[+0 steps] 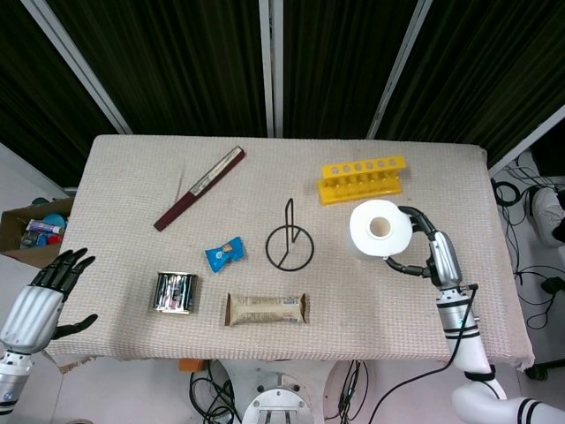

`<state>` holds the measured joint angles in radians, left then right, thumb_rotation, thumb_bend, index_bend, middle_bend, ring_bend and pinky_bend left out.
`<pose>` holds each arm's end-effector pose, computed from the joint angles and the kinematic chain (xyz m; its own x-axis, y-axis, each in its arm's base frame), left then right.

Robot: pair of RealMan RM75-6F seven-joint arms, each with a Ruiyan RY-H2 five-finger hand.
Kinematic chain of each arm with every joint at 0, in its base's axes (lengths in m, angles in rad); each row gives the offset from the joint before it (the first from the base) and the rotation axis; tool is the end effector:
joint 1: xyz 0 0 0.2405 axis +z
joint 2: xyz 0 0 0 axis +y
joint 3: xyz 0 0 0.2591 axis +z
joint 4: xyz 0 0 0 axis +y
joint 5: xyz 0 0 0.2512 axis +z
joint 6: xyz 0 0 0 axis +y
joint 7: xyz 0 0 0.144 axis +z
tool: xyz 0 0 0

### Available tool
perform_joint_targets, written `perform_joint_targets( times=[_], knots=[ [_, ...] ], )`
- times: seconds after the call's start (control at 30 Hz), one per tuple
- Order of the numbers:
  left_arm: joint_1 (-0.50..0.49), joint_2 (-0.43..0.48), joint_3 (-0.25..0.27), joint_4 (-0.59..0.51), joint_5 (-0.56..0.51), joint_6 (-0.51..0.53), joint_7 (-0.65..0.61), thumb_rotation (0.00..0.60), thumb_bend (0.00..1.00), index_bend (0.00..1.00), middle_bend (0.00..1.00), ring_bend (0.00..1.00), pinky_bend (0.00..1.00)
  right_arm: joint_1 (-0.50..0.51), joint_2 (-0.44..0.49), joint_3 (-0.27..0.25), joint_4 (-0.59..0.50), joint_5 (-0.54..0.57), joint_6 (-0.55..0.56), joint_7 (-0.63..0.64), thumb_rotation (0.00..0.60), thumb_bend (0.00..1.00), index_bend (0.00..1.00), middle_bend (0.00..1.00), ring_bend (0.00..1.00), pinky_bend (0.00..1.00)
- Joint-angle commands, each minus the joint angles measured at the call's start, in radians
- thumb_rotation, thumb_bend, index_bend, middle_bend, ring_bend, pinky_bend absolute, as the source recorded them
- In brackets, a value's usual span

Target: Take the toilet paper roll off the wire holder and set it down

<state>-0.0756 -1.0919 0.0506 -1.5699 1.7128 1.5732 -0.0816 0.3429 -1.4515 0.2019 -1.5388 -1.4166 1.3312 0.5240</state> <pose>-0.3201 0.1543 0.1218 0.3908 0.0301 0.9200 0.9031 -0.2058 -0.3769 -0.2343 -0.2880 0.0257 -0.3857 -0.0864 0.9186 -0.9046 -0.1603 -0.3949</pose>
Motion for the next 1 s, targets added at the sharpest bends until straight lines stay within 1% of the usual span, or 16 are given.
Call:
perform_joint_targets(
  times=[0.03, 0.13, 0.2, 0.23, 0.27, 0.3, 0.37, 0.4, 0.5, 0.6, 0.63, 0.7, 0.73, 0.8, 0.87, 1.0],
  knots=[
    [-0.001, -0.001, 0.000, -0.001, -0.005, -0.005, 0.002, 0.600, 0.11, 0.11, 0.06, 0.06, 0.22, 0.004, -0.078, -0.044, 0.149, 0.053, -0.094, 0.034, 0.600, 0.24, 0.37, 0.38, 0.37, 0.41],
    [-0.001, -0.001, 0.000, -0.001, -0.004, -0.004, 0.003, 0.600, 0.11, 0.11, 0.06, 0.06, 0.22, 0.017, -0.114, -0.053, 0.217, 0.052, -0.133, 0.068, 0.600, 0.24, 0.36, 0.37, 0.36, 0.40],
    [-0.002, -0.001, 0.000, 0.000, -0.004, -0.004, 0.003, 0.600, 0.11, 0.11, 0.06, 0.06, 0.22, 0.025, -0.120, -0.062, 0.241, 0.033, -0.148, 0.096, 0.600, 0.22, 0.31, 0.34, 0.33, 0.39],
    [-0.002, -0.001, 0.000, 0.000, -0.004, -0.005, 0.002, 0.600, 0.11, 0.11, 0.06, 0.06, 0.22, 0.033, -0.114, -0.078, 0.249, 0.011, -0.166, 0.119, 0.600, 0.20, 0.25, 0.29, 0.29, 0.35],
    [-0.002, -0.001, 0.000, 0.000, -0.005, -0.006, 0.002, 0.600, 0.11, 0.11, 0.06, 0.06, 0.22, 0.039, -0.104, -0.092, 0.250, -0.008, -0.182, 0.135, 0.600, 0.17, 0.17, 0.22, 0.21, 0.29],
    [-0.002, 0.000, 0.000, 0.000, -0.005, -0.006, 0.002, 0.600, 0.11, 0.11, 0.06, 0.06, 0.22, 0.044, -0.091, -0.104, 0.248, -0.023, -0.195, 0.147, 0.600, 0.12, 0.06, 0.11, 0.10, 0.16],
    [-0.002, 0.000, 0.001, -0.001, -0.003, -0.004, 0.003, 0.600, 0.11, 0.11, 0.06, 0.06, 0.22, 0.032, -0.086, -0.102, 0.251, -0.043, -0.150, 0.147, 0.600, 0.04, 0.00, 0.01, 0.01, 0.03],
    [-0.002, 0.000, 0.001, -0.002, -0.002, -0.003, 0.004, 0.600, 0.11, 0.11, 0.06, 0.06, 0.22, 0.023, -0.087, -0.102, 0.255, -0.055, -0.118, 0.139, 0.600, 0.01, 0.00, 0.00, 0.00, 0.00],
    [-0.001, 0.000, 0.002, -0.003, 0.000, -0.003, 0.005, 0.600, 0.11, 0.11, 0.06, 0.06, 0.22, -0.016, -0.059, -0.123, 0.245, -0.102, -0.027, 0.124, 0.600, 0.00, 0.00, 0.00, 0.00, 0.00],
    [-0.001, 0.000, 0.002, -0.004, 0.000, -0.002, 0.007, 0.600, 0.11, 0.11, 0.06, 0.06, 0.22, -0.077, 0.000, -0.169, 0.233, -0.163, 0.082, 0.054, 0.600, 0.01, 0.00, 0.00, 0.00, 0.00],
    [0.000, 0.000, 0.002, -0.005, 0.000, -0.001, 0.008, 0.600, 0.11, 0.11, 0.06, 0.06, 0.22, -0.112, 0.026, -0.192, 0.227, -0.179, 0.126, 0.005, 0.600, 0.01, 0.00, 0.00, 0.00, 0.00],
    [0.001, 0.000, 0.001, -0.006, -0.001, 0.002, 0.010, 0.600, 0.11, 0.11, 0.06, 0.06, 0.22, -0.171, 0.078, -0.239, 0.203, -0.175, 0.154, -0.135, 0.600, 0.03, 0.00, 0.00, 0.00, 0.00],
    [0.002, 0.000, 0.001, -0.006, -0.003, 0.002, 0.011, 0.600, 0.11, 0.11, 0.06, 0.06, 0.22, -0.216, 0.114, -0.273, 0.168, -0.170, 0.177, -0.244, 0.600, 0.03, 0.00, 0.00, 0.00, 0.00],
    [0.002, -0.001, 0.000, -0.005, -0.007, 0.000, 0.013, 0.600, 0.11, 0.11, 0.06, 0.06, 0.22, -0.287, 0.144, -0.303, 0.132, -0.162, 0.243, -0.403, 0.600, 0.02, 0.00, 0.00, 0.00, 0.00],
    [0.000, -0.003, -0.001, -0.005, -0.012, -0.005, 0.014, 0.600, 0.11, 0.11, 0.06, 0.06, 0.22, -0.357, 0.148, -0.308, 0.120, -0.140, 0.322, -0.518, 0.600, 0.02, 0.00, 0.00, 0.00, 0.00],
    [-0.005, -0.006, 0.001, -0.003, -0.008, -0.015, 0.019, 0.600, 0.11, 0.11, 0.06, 0.06, 0.22, -0.416, 0.148, -0.290, 0.149, -0.111, 0.386, -0.494, 0.600, 0.03, 0.00, 0.00, 0.00, 0.00]
  ],
)
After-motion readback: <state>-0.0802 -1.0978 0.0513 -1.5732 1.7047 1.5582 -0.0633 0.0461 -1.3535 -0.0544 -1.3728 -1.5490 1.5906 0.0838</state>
